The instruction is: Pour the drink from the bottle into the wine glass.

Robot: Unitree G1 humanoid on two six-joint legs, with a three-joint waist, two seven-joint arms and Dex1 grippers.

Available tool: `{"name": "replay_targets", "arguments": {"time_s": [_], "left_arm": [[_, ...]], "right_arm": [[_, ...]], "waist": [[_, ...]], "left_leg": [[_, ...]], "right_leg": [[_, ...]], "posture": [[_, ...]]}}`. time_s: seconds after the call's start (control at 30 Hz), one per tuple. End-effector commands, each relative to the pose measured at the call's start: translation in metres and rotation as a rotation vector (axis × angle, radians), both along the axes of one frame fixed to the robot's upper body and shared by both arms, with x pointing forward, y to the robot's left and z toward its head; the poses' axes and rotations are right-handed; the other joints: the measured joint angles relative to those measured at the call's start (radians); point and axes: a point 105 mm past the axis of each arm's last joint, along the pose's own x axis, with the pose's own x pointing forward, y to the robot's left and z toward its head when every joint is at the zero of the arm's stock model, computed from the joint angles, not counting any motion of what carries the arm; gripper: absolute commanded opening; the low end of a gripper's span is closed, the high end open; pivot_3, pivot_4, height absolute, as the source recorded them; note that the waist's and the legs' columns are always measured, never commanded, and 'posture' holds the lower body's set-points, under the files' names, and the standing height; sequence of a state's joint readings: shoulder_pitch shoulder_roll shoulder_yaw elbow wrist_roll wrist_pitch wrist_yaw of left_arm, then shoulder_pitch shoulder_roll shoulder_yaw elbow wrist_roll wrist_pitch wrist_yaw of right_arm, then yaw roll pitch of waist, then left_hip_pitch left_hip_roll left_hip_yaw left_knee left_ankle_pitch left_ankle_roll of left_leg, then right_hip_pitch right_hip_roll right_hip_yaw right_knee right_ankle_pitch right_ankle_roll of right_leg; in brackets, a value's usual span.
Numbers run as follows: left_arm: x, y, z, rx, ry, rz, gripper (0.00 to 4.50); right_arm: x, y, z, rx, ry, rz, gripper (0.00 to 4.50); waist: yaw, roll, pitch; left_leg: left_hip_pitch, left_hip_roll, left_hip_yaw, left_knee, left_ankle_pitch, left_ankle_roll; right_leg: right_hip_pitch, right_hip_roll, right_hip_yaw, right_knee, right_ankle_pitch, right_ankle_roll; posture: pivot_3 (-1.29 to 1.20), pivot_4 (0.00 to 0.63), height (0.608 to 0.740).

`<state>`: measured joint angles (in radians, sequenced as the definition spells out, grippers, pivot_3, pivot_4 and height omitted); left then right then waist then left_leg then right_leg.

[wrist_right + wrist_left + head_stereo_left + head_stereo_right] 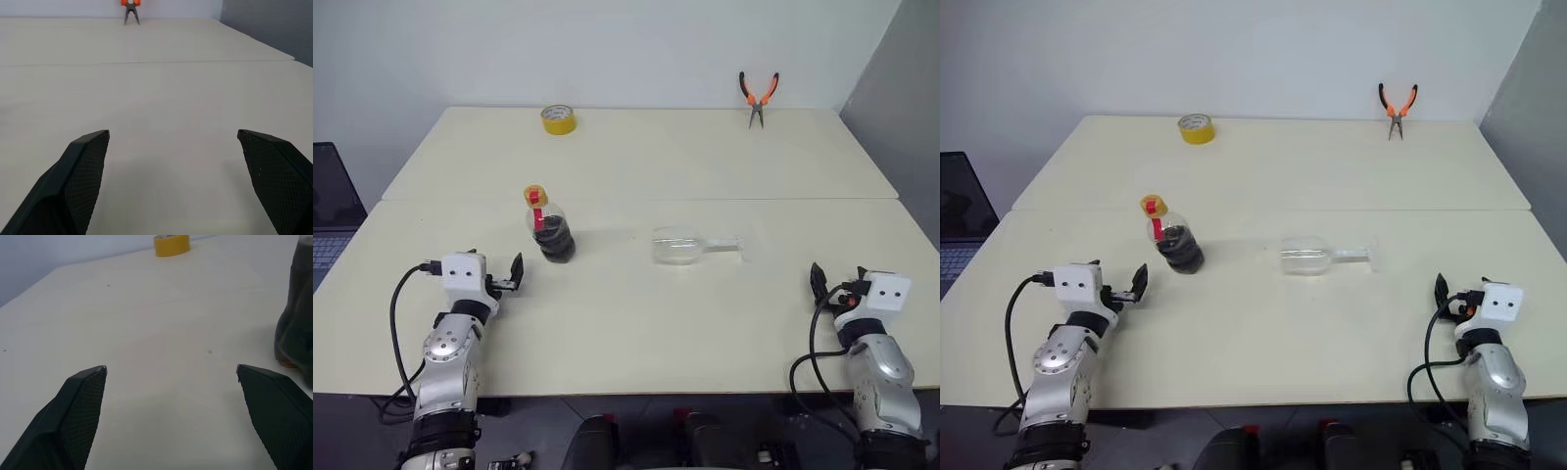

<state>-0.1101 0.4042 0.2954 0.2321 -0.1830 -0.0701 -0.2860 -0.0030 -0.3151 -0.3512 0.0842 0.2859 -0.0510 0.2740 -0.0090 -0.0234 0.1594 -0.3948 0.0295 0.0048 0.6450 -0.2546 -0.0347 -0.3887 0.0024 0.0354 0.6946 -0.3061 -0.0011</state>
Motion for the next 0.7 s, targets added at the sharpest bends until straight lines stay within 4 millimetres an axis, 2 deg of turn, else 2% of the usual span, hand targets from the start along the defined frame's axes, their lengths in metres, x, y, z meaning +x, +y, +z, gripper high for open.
{"name": "replay_targets", "arguments": {"time_s": [0.03, 0.1, 0.27, 0.33, 0.47, 0.7], "left_arm": [[-0.006, -0.008, 0.016, 0.027, -0.066, -0.068, 4.49], [-0.008, -0.014, 0.015, 0.019, -0.064, -0.103, 4.49], [-0.011, -0.042, 0.021, -0.032, -0.063, -0.252, 4.49], [-0.011, -0.047, 0.021, -0.050, -0.049, -0.282, 4.49], [-0.009, -0.060, 0.026, -0.077, -0.035, -0.319, 4.49], [-0.001, -0.068, 0.030, -0.120, -0.018, -0.312, 4.49]], "right_arm": [[-0.005, 0.029, 0.020, -0.033, -0.061, 0.158, 4.50], [-0.008, 0.043, 0.022, -0.038, -0.063, 0.225, 4.50], [-0.029, 0.094, 0.037, -0.088, -0.061, 0.534, 4.50], [-0.037, 0.108, 0.043, -0.103, -0.054, 0.622, 4.50], [-0.042, 0.124, 0.056, -0.120, -0.047, 0.718, 4.50], [-0.044, 0.141, 0.074, -0.098, -0.040, 0.815, 4.50]], "waist": [[0.000, 0.000, 0.000], [0.000, 0.000, 0.000], [0.001, 0.000, 0.000], [0.001, 0.000, 0.000], [0.001, 0.000, 0.000], [0.001, -0.001, 0.000]], "left_leg": [[0.000, 0.000, 0.000, 0.000, 0.000, 0.000], [0.000, 0.000, -0.001, 0.000, 0.000, 0.000], [0.000, 0.000, -0.001, 0.000, 0.000, 0.000], [0.000, 0.000, -0.001, 0.000, 0.000, 0.000], [0.000, 0.000, -0.002, 0.000, 0.000, 0.000], [0.000, 0.000, -0.002, 0.000, 0.000, 0.000]], "right_leg": [[0.000, 0.000, 0.000, 0.000, 0.000, 0.000], [0.000, 0.000, -0.001, 0.000, 0.000, 0.000], [0.000, 0.000, -0.001, 0.000, 0.000, 0.000], [0.001, 0.000, -0.001, 0.000, 0.000, 0.000], [0.001, 0.000, -0.001, 0.000, 0.000, 0.000], [0.001, 0.000, -0.002, 0.000, 0.000, 0.000]], "posture": [[0.00, 0.150, 0.740], [0.00, 0.150, 0.740], [0.00, 0.150, 0.740], [0.00, 0.150, 0.740], [0.00, 0.150, 0.740], [0.00, 0.150, 0.740]]}}
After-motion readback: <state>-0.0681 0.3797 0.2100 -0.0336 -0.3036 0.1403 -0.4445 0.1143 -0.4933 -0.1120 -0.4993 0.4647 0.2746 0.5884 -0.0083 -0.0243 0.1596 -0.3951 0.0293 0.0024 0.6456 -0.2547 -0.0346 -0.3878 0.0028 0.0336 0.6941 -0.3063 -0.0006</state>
